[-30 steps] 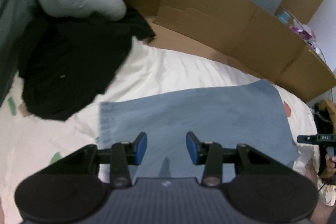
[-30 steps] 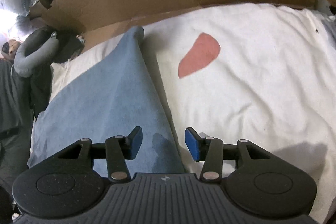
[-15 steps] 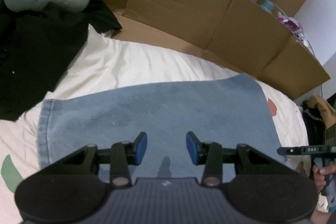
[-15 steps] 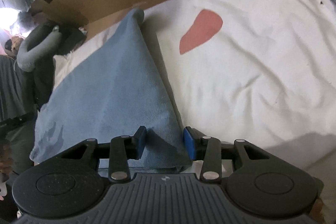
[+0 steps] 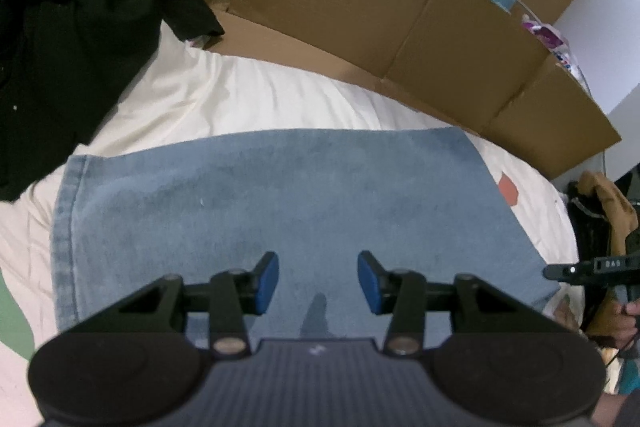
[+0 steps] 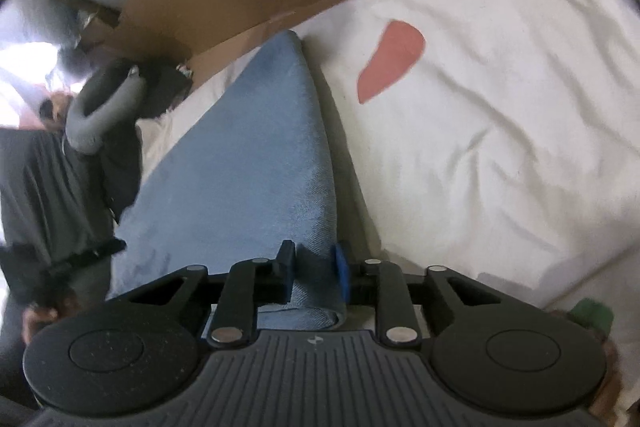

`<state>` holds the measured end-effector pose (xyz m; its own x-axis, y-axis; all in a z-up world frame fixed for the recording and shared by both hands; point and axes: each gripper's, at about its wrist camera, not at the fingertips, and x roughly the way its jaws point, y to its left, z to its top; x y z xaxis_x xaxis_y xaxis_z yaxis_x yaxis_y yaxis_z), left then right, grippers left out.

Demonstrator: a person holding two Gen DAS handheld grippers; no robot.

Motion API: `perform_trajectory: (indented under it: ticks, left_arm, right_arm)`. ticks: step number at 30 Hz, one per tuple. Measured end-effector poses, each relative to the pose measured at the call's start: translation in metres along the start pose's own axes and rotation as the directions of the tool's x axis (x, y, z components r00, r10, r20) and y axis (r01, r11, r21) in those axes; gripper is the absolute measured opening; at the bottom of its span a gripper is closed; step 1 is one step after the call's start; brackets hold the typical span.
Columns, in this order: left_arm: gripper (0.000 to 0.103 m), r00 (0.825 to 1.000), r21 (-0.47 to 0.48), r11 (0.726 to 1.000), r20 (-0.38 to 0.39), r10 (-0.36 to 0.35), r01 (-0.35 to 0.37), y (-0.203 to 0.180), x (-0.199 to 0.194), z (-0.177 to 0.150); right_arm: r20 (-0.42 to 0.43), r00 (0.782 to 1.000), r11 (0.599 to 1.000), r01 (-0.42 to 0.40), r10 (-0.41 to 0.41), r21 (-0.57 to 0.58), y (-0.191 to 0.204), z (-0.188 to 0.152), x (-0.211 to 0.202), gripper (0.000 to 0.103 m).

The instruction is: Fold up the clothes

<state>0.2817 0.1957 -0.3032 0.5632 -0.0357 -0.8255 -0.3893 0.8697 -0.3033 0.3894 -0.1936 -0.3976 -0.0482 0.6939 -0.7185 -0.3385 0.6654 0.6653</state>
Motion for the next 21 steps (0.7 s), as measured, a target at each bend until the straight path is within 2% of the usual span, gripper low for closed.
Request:
perform_trajectory:
  ticks: [2, 5, 7, 12, 17, 21]
  left_arm:
    - [0.047, 1.0, 0.002, 1.0, -0.006, 0.005, -0.005, 0.0, 0.001, 0.0]
    - [0.047, 1.0, 0.006, 1.0, -0.015, 0.007, -0.007, -0.002, 0.003, -0.002]
    - [0.047, 1.0, 0.012, 1.0, -0.024, 0.009, -0.009, -0.003, 0.005, -0.003]
    - [0.047, 0.999, 0.022, 1.0, -0.043, 0.013, -0.012, -0.006, 0.009, -0.006]
    - [0.048, 0.998, 0.027, 1.0, -0.054, 0.01, -0.008, -0.008, 0.011, -0.007]
    - [0.048, 0.997, 0.031, 1.0, -0.074, 0.005, -0.002, -0.012, 0.014, -0.011]
  right_arm:
    - [-0.007, 1.0, 0.999, 0.003, -0.002, 0.04, -0.007, -0.001, 0.004, 0.037]
    - [-0.03, 0.999, 0.996, -0.008, 0.011, 0.087, -0.017, -0.002, 0.015, 0.038]
    - [-0.042, 0.999, 0.994, -0.015, 0.02, 0.109, -0.021, -0.003, 0.021, 0.047]
    - [-0.049, 0.998, 0.994, -0.032, 0.037, 0.107, -0.024, -0.004, 0.028, 0.049]
    - [-0.052, 0.992, 0.985, -0.109, 0.117, 0.13, -0.023, -0.004, 0.022, 0.047]
    - [-0.013, 0.983, 0.969, -0.176, 0.181, 0.172, -0.025, -0.003, 0.012, 0.047]
